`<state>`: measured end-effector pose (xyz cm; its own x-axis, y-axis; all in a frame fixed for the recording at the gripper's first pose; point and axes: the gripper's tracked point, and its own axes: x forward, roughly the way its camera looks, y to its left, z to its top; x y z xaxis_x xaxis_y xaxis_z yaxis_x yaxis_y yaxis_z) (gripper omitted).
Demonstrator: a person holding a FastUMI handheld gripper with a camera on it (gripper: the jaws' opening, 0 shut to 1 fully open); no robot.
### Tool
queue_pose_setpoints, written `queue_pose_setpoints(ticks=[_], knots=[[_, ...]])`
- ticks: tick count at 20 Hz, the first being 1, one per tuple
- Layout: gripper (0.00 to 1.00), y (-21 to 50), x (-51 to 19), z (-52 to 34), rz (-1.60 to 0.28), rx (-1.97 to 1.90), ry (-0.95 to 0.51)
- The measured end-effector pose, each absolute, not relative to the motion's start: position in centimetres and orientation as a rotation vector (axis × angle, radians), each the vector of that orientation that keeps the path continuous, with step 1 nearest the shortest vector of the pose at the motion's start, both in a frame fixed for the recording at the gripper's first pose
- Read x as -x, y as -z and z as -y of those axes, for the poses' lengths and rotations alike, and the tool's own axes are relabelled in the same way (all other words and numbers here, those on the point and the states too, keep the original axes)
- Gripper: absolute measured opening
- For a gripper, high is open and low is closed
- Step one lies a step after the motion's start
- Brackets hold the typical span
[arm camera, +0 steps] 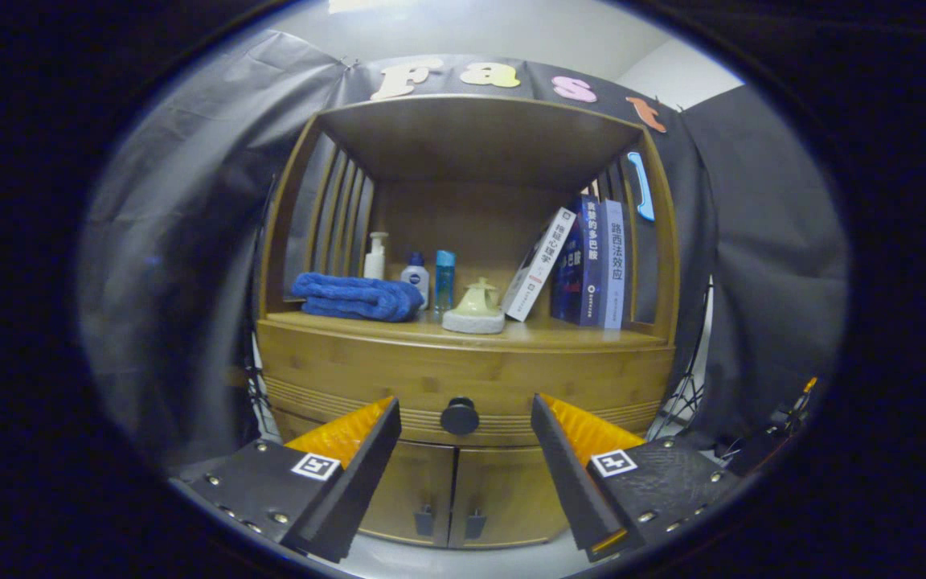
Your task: Pull open the drawer, take out the items inside it, and place them on the countertop above the cabinet.
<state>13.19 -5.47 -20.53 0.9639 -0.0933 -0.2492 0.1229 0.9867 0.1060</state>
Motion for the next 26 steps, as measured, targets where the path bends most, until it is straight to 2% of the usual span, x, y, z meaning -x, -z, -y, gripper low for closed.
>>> queue_pose_setpoints(ticks=[4, 13, 22, 26], knots=[[0.97, 16.4, -10.1, 6.3, -0.267, -0.171, 0.183], [0.98, 5.3, -5.4, 5.6, -0.259, -0.209, 0.174], [0.97, -1.2, -0.4, 6.9, -0.24, -0.278, 0.185], [0.99, -3.0, 0.0, 7.8, -0.204, -0.126, 0.222]])
